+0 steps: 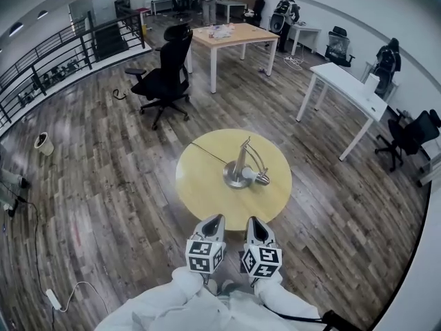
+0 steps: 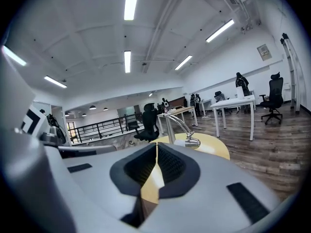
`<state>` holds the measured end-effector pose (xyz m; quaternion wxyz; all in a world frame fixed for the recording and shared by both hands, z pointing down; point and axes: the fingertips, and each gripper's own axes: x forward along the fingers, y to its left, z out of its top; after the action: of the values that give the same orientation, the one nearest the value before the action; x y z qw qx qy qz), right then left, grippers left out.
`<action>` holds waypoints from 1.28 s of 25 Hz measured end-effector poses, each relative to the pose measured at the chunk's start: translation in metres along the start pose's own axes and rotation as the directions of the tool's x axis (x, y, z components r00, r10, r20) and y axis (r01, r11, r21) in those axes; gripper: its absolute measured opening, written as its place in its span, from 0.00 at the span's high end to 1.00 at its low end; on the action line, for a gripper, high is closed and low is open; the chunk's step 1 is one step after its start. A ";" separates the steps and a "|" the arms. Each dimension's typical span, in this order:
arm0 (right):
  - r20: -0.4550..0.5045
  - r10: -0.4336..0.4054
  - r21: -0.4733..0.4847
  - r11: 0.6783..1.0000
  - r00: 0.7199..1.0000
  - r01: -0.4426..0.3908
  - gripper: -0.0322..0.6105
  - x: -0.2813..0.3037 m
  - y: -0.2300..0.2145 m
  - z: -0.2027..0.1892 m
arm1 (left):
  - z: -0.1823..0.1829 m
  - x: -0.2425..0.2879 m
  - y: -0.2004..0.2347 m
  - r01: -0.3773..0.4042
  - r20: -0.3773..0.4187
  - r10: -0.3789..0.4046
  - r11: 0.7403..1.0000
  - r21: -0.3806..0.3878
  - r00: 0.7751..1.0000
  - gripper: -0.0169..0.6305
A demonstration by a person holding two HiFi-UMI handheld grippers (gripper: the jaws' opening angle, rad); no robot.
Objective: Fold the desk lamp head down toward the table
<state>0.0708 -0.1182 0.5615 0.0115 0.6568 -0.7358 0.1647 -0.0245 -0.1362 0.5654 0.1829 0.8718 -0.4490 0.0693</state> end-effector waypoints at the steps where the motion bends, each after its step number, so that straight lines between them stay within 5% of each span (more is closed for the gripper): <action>1: 0.000 0.001 -0.005 1.000 1.000 -0.001 0.92 -0.002 -0.001 0.002 | 0.002 -0.001 -0.005 0.007 0.001 -0.007 1.000 -0.004 1.000 0.97; 32: -0.003 0.038 -0.098 0.994 0.999 -0.038 0.93 -0.002 -0.004 0.010 | 0.001 -0.001 -0.006 -0.013 -0.019 0.013 0.999 0.038 1.000 0.97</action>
<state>0.0771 -0.1194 0.5531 0.0410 0.6414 -0.7552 0.1289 -0.0200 -0.1323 0.5627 0.1703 0.8715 -0.4515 0.0871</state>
